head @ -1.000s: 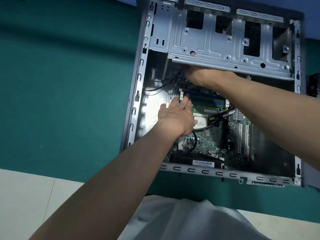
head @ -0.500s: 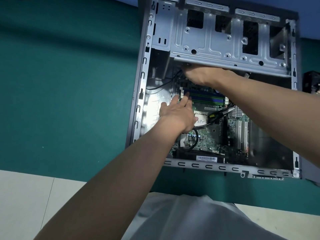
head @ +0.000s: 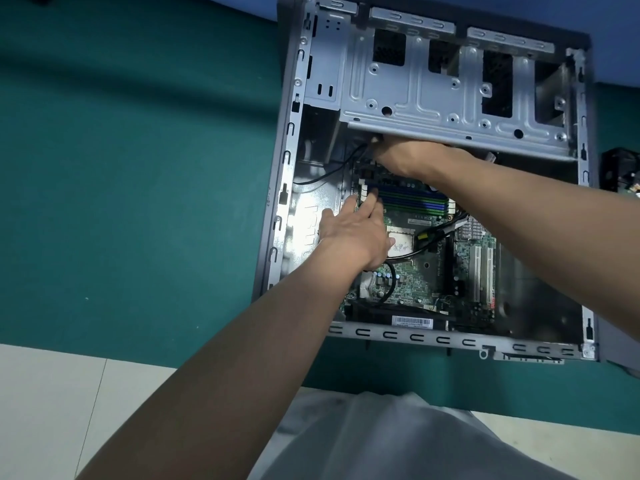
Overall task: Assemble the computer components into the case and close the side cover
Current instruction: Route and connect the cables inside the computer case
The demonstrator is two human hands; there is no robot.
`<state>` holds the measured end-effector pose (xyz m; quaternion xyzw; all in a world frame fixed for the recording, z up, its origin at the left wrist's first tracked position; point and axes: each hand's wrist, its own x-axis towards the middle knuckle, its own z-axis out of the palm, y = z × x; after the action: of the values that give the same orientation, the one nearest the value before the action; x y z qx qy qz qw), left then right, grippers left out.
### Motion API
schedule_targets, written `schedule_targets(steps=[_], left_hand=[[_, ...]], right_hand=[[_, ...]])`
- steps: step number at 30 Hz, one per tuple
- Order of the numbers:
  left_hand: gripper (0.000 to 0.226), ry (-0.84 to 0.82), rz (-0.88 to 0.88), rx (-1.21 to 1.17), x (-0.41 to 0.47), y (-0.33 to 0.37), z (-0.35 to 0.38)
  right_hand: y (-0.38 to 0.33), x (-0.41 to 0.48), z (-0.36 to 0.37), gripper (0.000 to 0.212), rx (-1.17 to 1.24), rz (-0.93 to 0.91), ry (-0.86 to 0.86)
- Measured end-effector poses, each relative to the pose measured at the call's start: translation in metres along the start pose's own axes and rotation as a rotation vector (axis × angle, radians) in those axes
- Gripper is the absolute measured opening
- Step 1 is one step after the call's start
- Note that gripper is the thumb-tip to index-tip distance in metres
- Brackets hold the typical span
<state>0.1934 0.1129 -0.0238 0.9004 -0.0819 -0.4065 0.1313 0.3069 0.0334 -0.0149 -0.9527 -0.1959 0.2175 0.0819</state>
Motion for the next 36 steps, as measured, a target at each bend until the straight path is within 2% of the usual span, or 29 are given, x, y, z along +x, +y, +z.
schedule_targets(steps=[4, 11, 16, 22, 26, 31, 36], left_hand=[[0.067, 0.008, -0.002, 0.0, 0.0003, 0.0, -0.0003], [0.067, 0.004, -0.003, -0.006, 0.0007, 0.0005, -0.0001], [0.067, 0.012, -0.005, 0.005, 0.0008, 0.0006, -0.0001], [0.067, 0.013, -0.002, 0.004, 0.0012, -0.0001, 0.0007], [0.067, 0.026, -0.004, 0.007, 0.0015, -0.0004, 0.0006], [0.067, 0.022, 0.003, 0.001, 0.0016, -0.0005, 0.0015], [0.066, 0.025, -0.004, 0.003, 0.0027, -0.0005, 0.0014]], right_hand=[[-0.0061, 0.0002, -0.0002, 0.033, -0.02, -0.012, -0.078], [-0.0006, 0.0021, 0.0007, 0.03, -0.008, 0.013, 0.001], [-0.0032, 0.0005, 0.0006, 0.026, 0.003, 0.015, -0.077], [-0.0032, -0.0003, -0.001, 0.033, 0.002, -0.005, -0.021], [-0.0043, 0.0016, 0.0017, 0.032, -0.045, 0.019, -0.101], [0.0009, 0.0035, 0.0019, 0.026, 0.008, 0.012, 0.005], [-0.0009, 0.0076, 0.0047, 0.025, 0.007, 0.014, -0.002]])
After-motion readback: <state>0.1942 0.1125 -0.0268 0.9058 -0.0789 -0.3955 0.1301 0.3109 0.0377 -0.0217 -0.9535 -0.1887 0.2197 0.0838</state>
